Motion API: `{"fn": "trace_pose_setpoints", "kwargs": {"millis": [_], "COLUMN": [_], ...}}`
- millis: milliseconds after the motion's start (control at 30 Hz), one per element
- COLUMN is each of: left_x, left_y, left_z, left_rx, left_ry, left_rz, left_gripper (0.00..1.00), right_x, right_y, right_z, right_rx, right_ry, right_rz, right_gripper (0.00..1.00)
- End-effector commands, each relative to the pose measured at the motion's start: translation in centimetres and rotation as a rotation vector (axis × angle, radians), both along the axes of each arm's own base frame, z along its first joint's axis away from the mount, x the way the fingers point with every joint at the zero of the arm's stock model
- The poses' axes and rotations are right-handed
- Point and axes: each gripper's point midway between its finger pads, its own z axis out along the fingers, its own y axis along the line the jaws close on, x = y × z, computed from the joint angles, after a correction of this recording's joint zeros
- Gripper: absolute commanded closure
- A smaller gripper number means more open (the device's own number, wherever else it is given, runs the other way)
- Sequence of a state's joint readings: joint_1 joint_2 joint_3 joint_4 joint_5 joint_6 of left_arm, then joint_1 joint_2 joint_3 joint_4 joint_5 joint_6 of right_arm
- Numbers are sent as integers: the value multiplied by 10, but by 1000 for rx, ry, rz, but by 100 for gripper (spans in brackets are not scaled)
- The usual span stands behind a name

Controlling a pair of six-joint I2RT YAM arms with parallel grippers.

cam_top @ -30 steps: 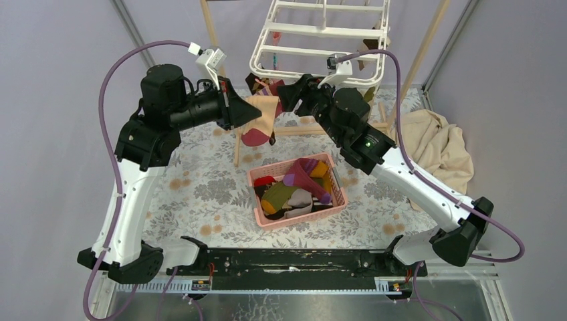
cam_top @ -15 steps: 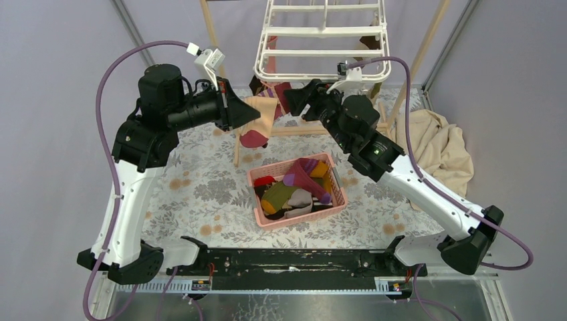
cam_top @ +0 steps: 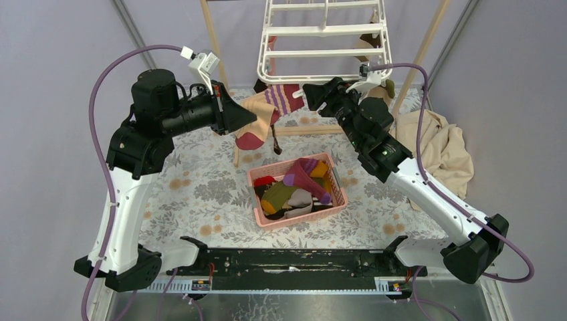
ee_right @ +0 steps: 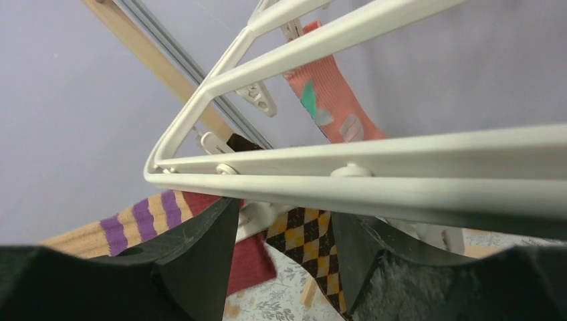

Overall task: Remove the socks clipped to the hanger
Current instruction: Remove the sock from the hanger.

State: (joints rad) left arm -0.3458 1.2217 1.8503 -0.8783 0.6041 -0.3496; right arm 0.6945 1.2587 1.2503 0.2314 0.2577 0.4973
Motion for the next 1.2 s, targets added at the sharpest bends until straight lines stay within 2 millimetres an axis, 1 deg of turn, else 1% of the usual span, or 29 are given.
{"fn": "trace_pose_setpoints", "kwargs": {"millis": [0,133,233,533,900,1167], "left_x": [-5,-5,-6,-8,-9,-9], "left_y": [2,1,0,-1,-1,-2], "left_z": [2,0,-2,-9,-17,-22], "left_rx": [-18,-24,-28,-32,-29,-28], "left_ry": [5,13,17,35,50,60], "left_rz": [-1,-6,-8,-13,-18,-22], "left_gripper": [90,90,90,90,90,90], "right_x": [-11,-12,-11,-11,-9,-8], "right_y": [-8,-6,-3,7,18,21], "right_z": [44,50,50,41,38,32], "right_rx": [117,133,134,140,148,145], "right_ry": [-118,-147,-147,-136,-133,-120], "right_rz": [43,64,77,121,165,169], "right_gripper": [40,40,40,40,49,52]}}
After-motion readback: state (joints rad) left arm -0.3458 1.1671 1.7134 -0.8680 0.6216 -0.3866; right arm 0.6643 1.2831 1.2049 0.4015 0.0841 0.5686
